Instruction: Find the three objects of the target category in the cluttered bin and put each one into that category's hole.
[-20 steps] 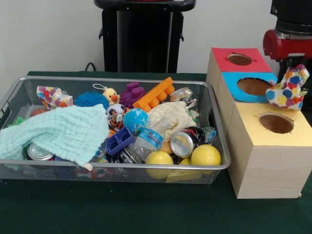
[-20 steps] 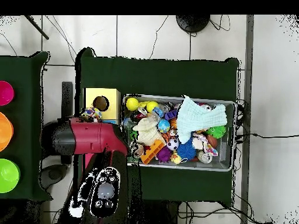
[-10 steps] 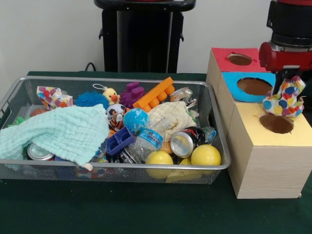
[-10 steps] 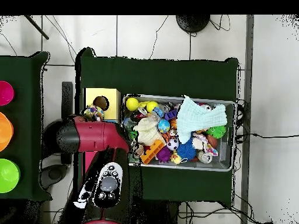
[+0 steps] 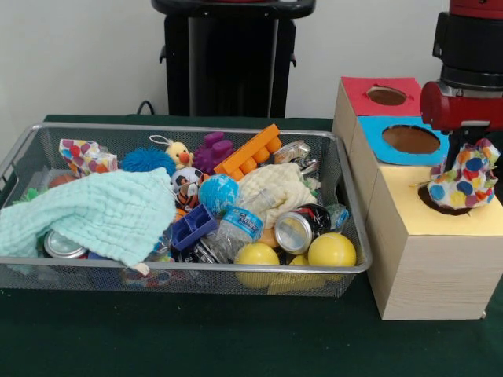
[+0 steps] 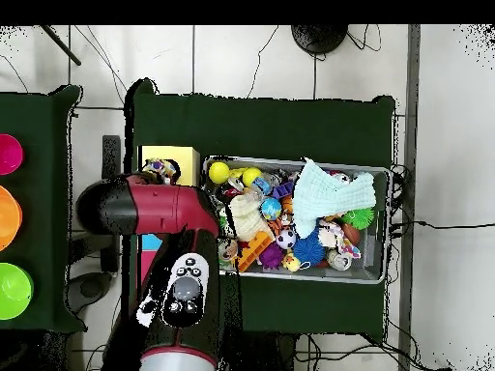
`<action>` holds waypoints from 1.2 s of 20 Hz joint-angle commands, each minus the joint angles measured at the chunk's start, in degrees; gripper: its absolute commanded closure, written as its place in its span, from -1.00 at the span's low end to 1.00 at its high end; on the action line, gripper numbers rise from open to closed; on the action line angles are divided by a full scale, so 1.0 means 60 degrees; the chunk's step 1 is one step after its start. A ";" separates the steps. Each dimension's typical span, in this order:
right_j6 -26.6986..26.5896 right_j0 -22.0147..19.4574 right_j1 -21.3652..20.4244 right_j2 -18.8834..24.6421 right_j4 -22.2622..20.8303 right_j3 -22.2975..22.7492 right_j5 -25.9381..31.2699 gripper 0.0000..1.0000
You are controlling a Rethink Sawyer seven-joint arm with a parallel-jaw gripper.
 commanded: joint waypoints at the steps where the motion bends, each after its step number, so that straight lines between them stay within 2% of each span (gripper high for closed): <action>1: 0.2141 -0.0137 0.1011 -0.0254 0.0190 -0.1553 0.1731 1.00; 4: 0.1995 -0.0281 0.1146 -0.0201 0.0183 -0.1781 0.1833 1.00; 15: 0.1439 -0.0991 0.0988 0.0588 -0.0094 -0.0234 -0.0152 1.00; 24: 0.1128 -0.1396 0.0732 0.0979 -0.0370 0.0418 -0.0450 1.00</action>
